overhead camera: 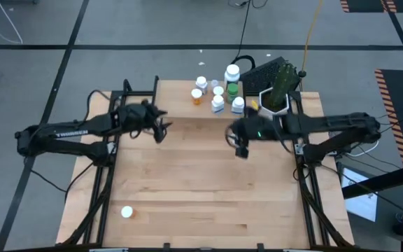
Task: Pick and place medicine bottles onto shelf by color
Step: Put the white black pill bottle on the shelf
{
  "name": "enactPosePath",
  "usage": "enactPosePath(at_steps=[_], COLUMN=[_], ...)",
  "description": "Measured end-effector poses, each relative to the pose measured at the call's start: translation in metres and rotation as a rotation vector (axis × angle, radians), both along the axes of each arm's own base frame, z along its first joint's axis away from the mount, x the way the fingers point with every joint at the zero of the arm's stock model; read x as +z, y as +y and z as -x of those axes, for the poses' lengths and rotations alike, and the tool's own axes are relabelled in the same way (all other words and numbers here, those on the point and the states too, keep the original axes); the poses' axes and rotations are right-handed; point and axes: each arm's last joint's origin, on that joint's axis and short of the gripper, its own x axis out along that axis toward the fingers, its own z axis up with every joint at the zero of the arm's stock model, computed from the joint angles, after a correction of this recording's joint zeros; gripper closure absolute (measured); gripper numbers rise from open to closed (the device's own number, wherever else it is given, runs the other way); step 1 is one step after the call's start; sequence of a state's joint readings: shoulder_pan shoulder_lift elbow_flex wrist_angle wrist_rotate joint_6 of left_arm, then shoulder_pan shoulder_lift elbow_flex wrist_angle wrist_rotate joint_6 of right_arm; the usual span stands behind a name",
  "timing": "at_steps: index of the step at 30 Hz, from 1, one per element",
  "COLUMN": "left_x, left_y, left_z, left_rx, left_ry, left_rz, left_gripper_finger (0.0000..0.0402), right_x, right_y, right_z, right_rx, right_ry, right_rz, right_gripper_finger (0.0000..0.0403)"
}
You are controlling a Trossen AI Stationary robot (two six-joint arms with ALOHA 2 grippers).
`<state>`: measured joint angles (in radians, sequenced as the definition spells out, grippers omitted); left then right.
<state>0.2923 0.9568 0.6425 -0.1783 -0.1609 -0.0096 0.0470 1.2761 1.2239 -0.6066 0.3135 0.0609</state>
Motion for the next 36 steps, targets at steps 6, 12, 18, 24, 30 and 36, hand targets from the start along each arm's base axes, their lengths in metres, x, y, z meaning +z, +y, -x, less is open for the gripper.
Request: enactPosePath(at_steps=[6, 12, 18, 24, 30, 36], left_x=[-0.032, -0.041, -0.042, -0.053, -0.062, -0.066], left_y=[-0.029, -0.054, -0.061, -0.062, -0.061, -0.060], left_z=[0.001, -0.002, -0.010, -0.022, -0.033, -0.039], left_rx=[-0.141, -0.271, -0.308, -0.312, -0.307, -0.304], left_ry=[-0.043, -0.115, -0.176, -0.160, -0.162, -0.177], left_rz=[-0.010, -0.021, -0.030, -0.031, -0.031, -0.033], left_gripper_finger=[0.0156, 0.0156, 0.0156, 0.0156, 0.0156, 0.0156], right_x=[-0.062, -0.108, -0.136, -0.160, -0.181, -0.199], right_y=[0.026, 0.021, 0.007, -0.006, -0.016, -0.025], right_z=[0.023, 0.040, 0.049, 0.056, 0.067, 0.077], right_rx=[-0.076, -0.184, -0.266, -0.306, -0.343, -0.335], right_ry=[-0.060, -0.019, -0.003, -0.095, -0.140, -0.244], right_rz=[-0.079, -0.157, -0.169, -0.205, -0.213, -0.252], right_gripper_finger=[0.0264, 0.0263, 0.0234, 0.0163, 0.0133, 0.0147])
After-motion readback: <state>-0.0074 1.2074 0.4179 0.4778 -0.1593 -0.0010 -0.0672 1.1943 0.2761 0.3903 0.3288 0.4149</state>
